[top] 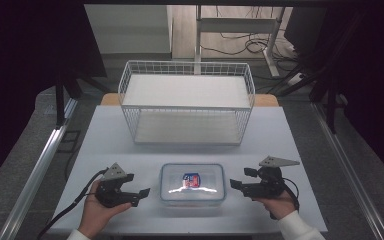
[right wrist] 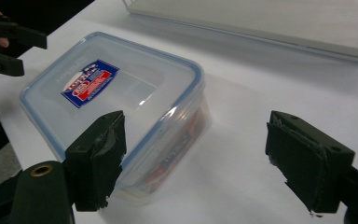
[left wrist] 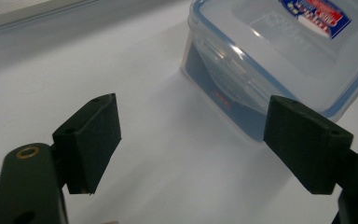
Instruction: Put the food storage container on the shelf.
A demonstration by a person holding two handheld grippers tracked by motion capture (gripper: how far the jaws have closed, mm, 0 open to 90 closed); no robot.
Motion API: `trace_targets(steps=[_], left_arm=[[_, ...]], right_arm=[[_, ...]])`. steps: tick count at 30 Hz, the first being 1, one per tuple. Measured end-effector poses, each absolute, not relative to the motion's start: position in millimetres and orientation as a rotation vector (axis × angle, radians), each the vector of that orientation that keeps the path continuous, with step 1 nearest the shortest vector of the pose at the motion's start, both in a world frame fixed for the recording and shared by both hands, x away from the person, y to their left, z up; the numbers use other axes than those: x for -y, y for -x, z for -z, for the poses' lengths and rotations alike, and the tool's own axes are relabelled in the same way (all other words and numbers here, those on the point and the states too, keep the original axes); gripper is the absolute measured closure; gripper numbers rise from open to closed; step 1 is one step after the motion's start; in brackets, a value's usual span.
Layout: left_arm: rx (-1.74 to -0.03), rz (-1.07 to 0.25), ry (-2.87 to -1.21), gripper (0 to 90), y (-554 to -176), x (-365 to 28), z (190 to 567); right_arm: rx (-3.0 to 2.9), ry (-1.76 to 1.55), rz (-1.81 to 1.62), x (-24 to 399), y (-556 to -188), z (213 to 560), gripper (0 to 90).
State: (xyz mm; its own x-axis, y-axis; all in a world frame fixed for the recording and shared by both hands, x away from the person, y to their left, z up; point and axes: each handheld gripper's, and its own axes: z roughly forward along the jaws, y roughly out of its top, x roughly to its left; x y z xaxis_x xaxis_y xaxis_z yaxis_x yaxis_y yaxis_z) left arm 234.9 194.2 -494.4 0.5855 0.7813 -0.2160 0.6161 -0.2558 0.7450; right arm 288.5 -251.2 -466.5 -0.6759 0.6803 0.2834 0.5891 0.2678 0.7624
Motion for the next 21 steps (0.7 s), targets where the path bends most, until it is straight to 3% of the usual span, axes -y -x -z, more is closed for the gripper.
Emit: trace_targets(steps=[5,11,16,21], left_arm=[[-1.143,-0.211,-1.904,15.8,-237,-196,491],[-1.15,-0.097,-1.914,14.7,-249,-192,499],[-1.181,0.047,-1.802,14.8,-265,-192,501],[-1.201,0.1,-1.8,14.8,-272,-188,507]], right_arm=[[-2.426,-1.252,-1.406,248,-290,467,20.7],[-2.456,-1.27,-1.425,241,-295,470,21.3],[-2.485,-1.285,-1.418,239,-292,476,20.6],[-2.493,-1.287,-1.437,239,-291,476,20.3]])
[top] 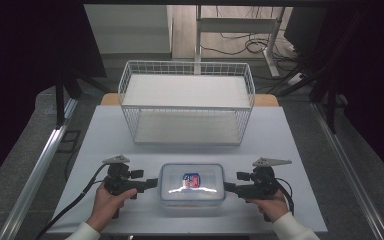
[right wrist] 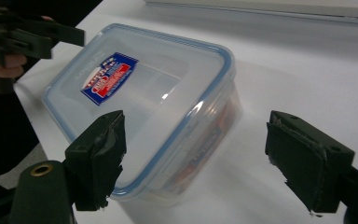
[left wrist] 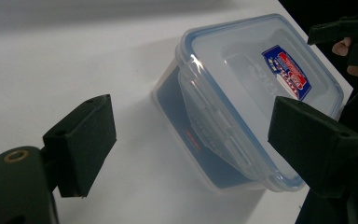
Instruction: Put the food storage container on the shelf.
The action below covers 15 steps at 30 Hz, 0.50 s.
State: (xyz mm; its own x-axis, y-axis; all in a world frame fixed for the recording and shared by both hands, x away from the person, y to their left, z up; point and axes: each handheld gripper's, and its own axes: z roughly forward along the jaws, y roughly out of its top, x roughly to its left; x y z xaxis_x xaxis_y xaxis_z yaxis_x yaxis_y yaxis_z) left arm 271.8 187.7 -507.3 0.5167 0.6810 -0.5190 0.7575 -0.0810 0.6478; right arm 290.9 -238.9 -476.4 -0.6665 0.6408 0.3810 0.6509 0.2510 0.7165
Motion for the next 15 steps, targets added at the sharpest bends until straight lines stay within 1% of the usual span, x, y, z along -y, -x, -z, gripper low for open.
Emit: trace_targets(steps=[8,11,12,13,15], left_arm=[[-1.167,0.164,-1.843,16.8,-278,-172,513],[-1.145,0.222,-1.853,17.9,-283,-164,517],[-1.145,0.222,-1.853,18.0,-283,-164,517],[-1.143,0.26,-1.839,18.0,-286,-163,518],[-1.142,0.274,-1.836,18.3,-287,-163,520]], right_arm=[[2.48,1.247,1.416,230,-293,480,19.3],[2.462,1.234,1.401,225,-295,482,17.3],[2.462,1.234,1.401,225,-295,482,17.3],[2.449,1.234,1.387,222,-297,485,16.1],[2.437,1.241,1.376,221,-298,486,15.8]])
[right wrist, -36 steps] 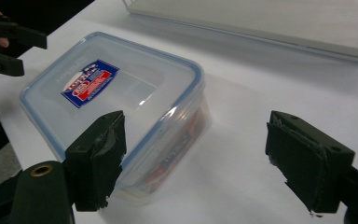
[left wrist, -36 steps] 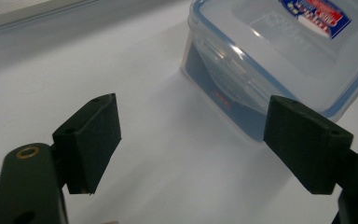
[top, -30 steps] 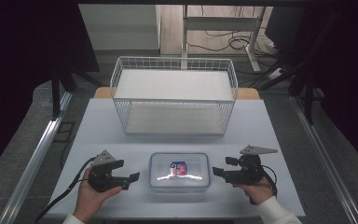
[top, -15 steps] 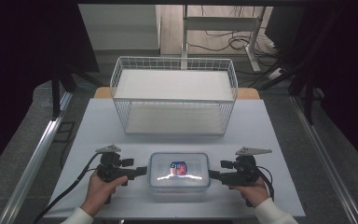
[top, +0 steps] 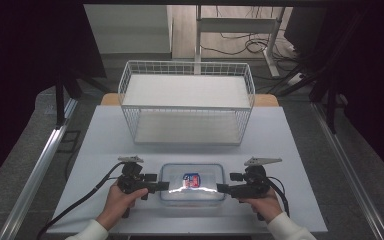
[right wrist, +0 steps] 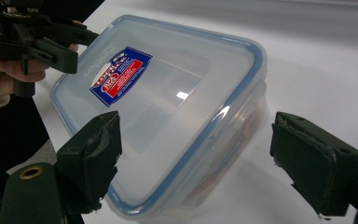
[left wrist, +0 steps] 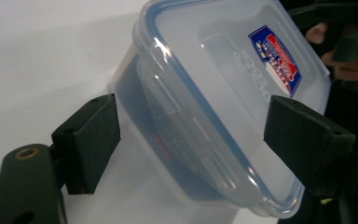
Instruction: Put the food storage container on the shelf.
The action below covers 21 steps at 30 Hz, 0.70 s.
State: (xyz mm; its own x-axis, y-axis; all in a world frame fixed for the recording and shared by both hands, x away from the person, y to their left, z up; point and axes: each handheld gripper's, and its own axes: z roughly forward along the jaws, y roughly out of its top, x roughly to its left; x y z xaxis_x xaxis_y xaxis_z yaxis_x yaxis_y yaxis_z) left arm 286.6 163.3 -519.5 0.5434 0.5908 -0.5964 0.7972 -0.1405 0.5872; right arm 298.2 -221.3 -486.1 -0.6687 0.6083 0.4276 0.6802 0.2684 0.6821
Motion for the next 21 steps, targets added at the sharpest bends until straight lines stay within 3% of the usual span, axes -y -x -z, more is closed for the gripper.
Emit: trace_targets(steps=[4,9,21], left_arm=[[-1.135,0.325,-1.817,18.5,-286,-161,522],[-1.119,0.378,-1.8,25.4,-287,-160,523],[-1.142,0.382,-1.779,32.7,-286,-162,520]], right_arm=[[2.393,1.237,1.35,216,-303,492,15.7],[2.39,1.226,1.296,210,-305,500,15.3],[2.222,1.295,1.265,219,-308,501,31.5]])
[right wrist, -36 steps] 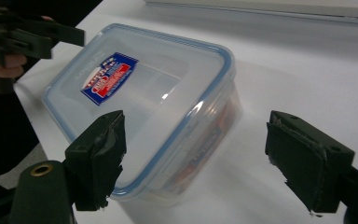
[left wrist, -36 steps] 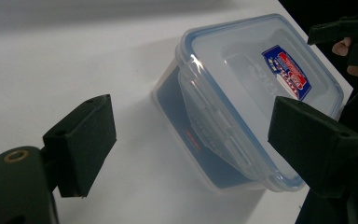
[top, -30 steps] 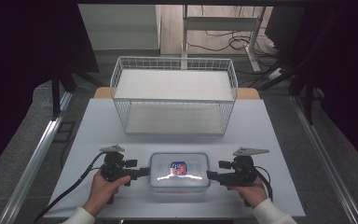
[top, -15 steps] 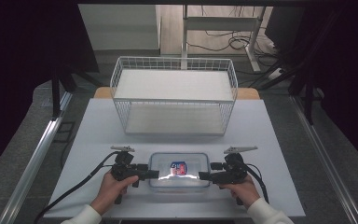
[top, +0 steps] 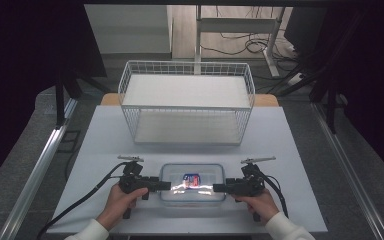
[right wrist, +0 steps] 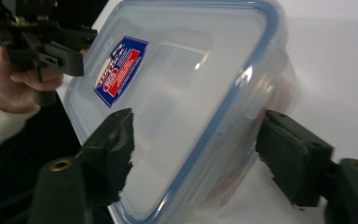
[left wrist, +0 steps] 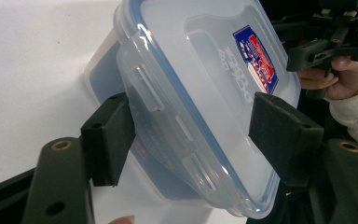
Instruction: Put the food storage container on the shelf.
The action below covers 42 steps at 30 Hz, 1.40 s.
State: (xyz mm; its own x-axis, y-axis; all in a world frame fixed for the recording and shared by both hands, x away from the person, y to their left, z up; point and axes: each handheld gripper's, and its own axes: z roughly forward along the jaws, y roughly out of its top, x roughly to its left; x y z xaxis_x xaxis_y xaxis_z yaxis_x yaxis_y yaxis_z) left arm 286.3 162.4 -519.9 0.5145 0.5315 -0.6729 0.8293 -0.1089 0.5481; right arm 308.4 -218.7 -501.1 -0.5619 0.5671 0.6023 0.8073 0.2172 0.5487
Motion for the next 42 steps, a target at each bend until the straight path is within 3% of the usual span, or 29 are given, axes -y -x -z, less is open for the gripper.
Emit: trace_targets(steps=[5,15,42], left_arm=[[-1.142,0.36,-1.766,38.9,-282,-163,516],[-1.159,0.343,-1.736,44.7,-272,-165,510],[-1.144,0.283,-1.737,48.7,-276,-172,493]], right_arm=[[2.173,1.342,1.27,224,-303,496,40.6],[2.128,1.399,1.289,226,-295,490,47.4],[2.204,1.385,1.352,217,-298,468,51.4]])
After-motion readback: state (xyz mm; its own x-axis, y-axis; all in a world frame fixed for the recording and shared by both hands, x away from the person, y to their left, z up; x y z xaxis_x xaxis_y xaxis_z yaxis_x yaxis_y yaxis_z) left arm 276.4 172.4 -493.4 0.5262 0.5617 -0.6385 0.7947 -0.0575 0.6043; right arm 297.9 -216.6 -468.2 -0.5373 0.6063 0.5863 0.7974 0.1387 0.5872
